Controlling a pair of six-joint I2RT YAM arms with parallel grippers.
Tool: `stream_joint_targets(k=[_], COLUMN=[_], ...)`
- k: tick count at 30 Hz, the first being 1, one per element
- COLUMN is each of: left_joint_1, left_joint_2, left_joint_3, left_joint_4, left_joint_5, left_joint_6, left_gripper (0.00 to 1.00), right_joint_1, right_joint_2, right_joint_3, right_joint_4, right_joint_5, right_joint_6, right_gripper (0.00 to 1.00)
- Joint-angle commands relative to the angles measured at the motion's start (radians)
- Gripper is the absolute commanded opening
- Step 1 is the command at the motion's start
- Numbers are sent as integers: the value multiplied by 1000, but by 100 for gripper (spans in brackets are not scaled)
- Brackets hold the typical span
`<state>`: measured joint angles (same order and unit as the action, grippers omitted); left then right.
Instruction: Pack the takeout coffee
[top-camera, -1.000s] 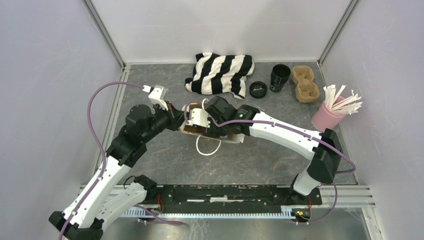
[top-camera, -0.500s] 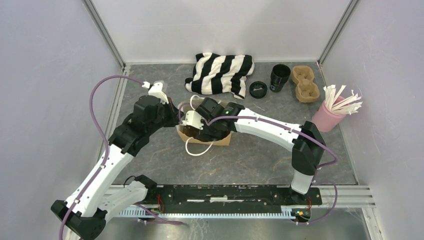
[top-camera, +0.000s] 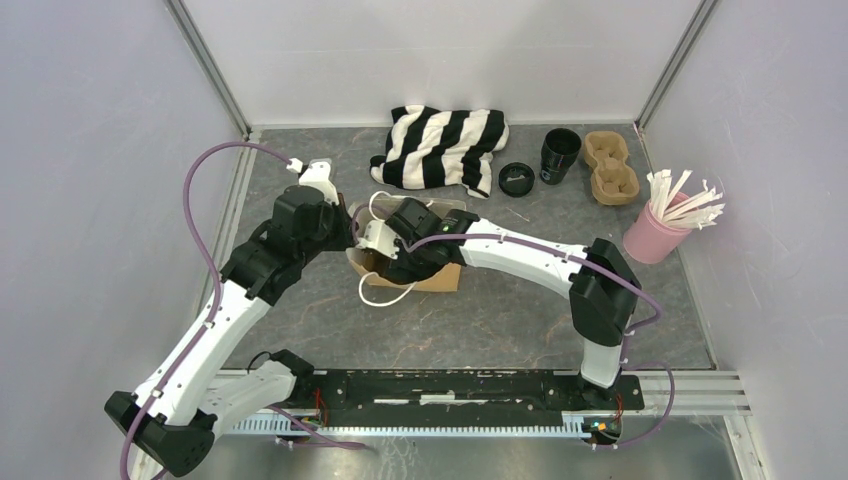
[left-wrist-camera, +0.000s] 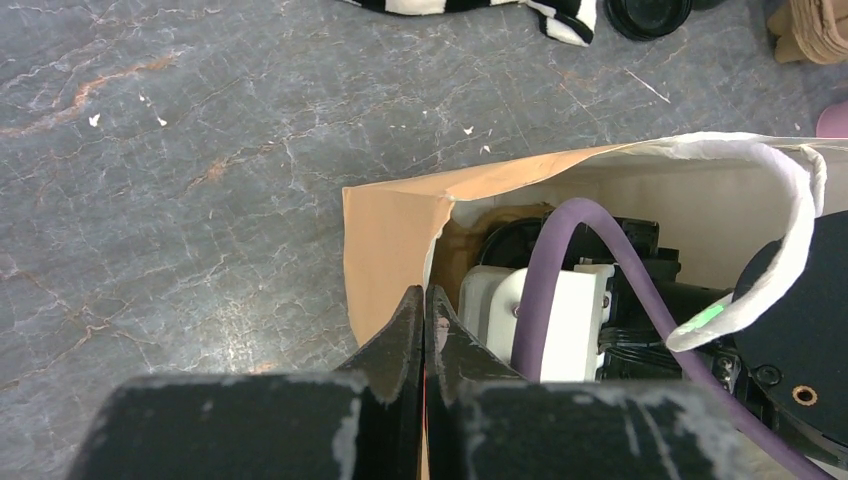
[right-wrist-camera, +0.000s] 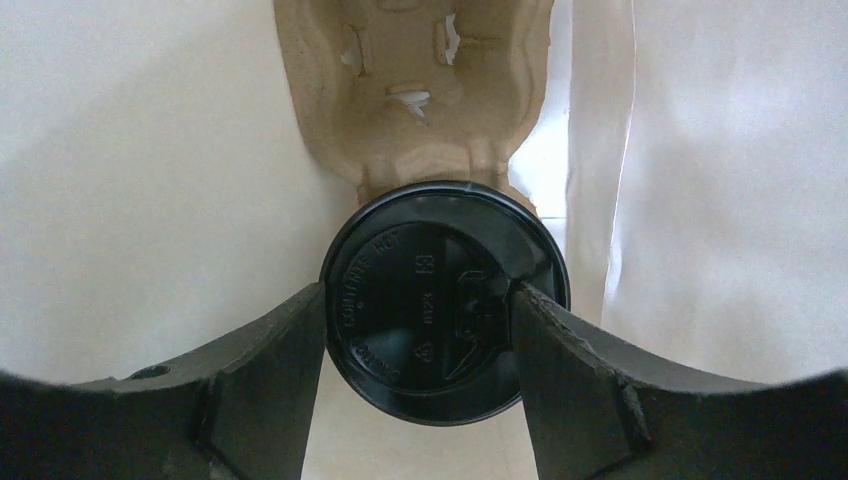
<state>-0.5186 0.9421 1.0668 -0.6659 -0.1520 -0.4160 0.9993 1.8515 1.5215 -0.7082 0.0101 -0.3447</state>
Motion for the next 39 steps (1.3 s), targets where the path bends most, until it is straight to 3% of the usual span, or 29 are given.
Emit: stream_joint_targets(k=[1, 11, 21, 23, 39], left_joint_1=[-4, -4, -4, -5, -4], left_joint_2=[-10, -23, -97, -119, -148], left_joint_3=[38, 21, -73, -101, -172], left_joint_4=[35, 35, 104, 131, 258], left_joint_5=[6, -3, 33, 52, 40], left_joint_6=[65, 88, 137, 154, 201], left_gripper=[2, 2, 2, 2, 2], right_joint_1=[-11, -7, -5, -6, 49], right_joint_2=[59, -41, -115, -115, -143], right_joint_3=[-41, 31, -76, -63, 130], right_joint_4=[-89, -103, 7, 2, -42], right_joint_5=[-21, -6, 38, 24, 60], right_joint_6=[57, 98, 100, 109, 219], right_gripper=[72, 91, 93, 98, 98])
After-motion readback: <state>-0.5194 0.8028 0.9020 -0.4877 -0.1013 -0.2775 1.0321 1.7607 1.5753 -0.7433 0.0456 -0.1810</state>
